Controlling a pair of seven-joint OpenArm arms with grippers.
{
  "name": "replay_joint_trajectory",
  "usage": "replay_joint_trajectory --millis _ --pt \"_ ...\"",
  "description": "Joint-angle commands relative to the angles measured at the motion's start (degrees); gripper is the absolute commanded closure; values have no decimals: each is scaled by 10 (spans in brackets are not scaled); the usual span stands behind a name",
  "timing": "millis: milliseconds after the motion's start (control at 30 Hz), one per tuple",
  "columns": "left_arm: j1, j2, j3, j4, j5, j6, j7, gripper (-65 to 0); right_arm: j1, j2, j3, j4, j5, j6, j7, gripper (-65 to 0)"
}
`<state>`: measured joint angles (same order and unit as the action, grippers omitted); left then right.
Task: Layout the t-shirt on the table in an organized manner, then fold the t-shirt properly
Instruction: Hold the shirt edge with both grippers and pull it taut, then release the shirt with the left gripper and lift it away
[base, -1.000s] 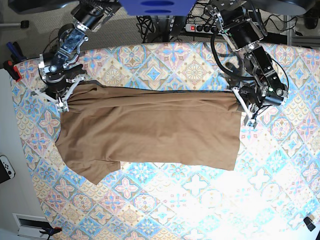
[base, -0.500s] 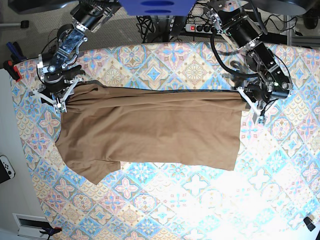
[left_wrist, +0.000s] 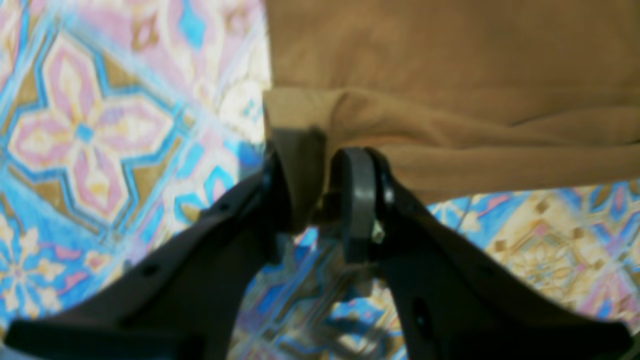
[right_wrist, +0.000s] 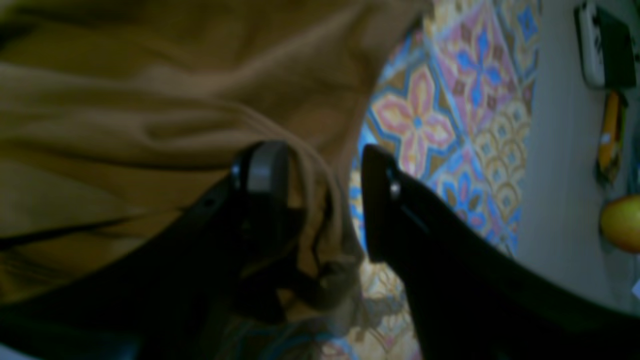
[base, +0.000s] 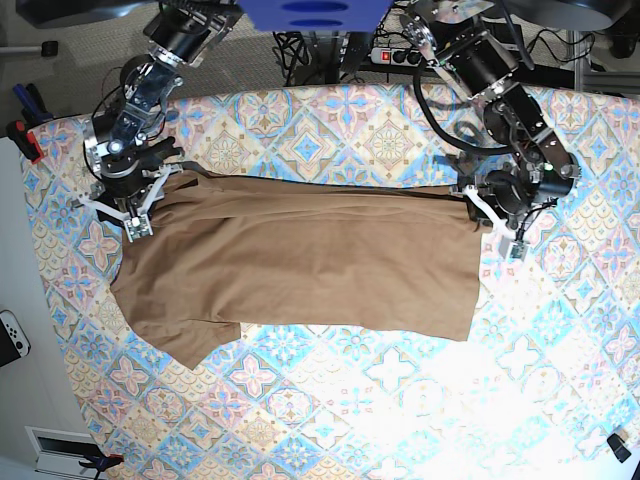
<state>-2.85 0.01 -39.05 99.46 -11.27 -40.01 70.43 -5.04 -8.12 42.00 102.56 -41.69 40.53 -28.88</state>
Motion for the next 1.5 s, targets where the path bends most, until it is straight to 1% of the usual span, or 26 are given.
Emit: replay_joint_trajectory --millis 0,133,267,400,533,667,733,833,900,1067,1200,1267,1400,1467 --pt "-7 -5 2 12 -21 0 -9 -170 5 4 -4 12 5 -5 10 -233" --pt "-6 -20 1 12 -68 0 -9 -169 6 4 -7 12 5 -5 11 -233" --pt "-9 -21 1 12 -75 0 -10 -169 8 4 -8 17 6 -5 16 -233" --pt "-9 -19 1 8 -73 0 -59 -169 8 4 -8 16 7 -5 74 -233" --pt "-9 -17 1 8 -73 0 -73 -169 8 4 -8 11 8 -5 140 -233" --pt "-11 -20 1 -12 -73 0 -77 -169 8 3 -8 10 9 -5 175 -233" --pt "-24 -21 1 -54 -73 0 -103 -169 9 3 -8 10 19 -5 186 -233" --pt "-32 -38 1 -126 -75 0 -133 -170 9 3 -5 11 41 -5 192 -233" --pt "-48 -43 1 -162 -77 0 -139 -170 9 3 -4 12 49 -5 192 -233" --pt "-55 -42 -27 -166 -81 0 -137 -170 9 3 -4 11 47 -5 192 -233" --pt "-53 -43 -46 -170 -115 0 -137 -170 9 3 -4 10 48 -5 192 -233" --pt "-55 -43 -46 -184 -116 0 -140 -170 9 4 -4 10 48 -5 192 -233" --pt "-79 -63 -46 -225 -118 0 -142 -171 8 4 -3 14 49 -5 192 -233" --pt "-82 -66 -48 -235 -122 0 -140 -174 8 4 -3 15 49 -5 192 -233"
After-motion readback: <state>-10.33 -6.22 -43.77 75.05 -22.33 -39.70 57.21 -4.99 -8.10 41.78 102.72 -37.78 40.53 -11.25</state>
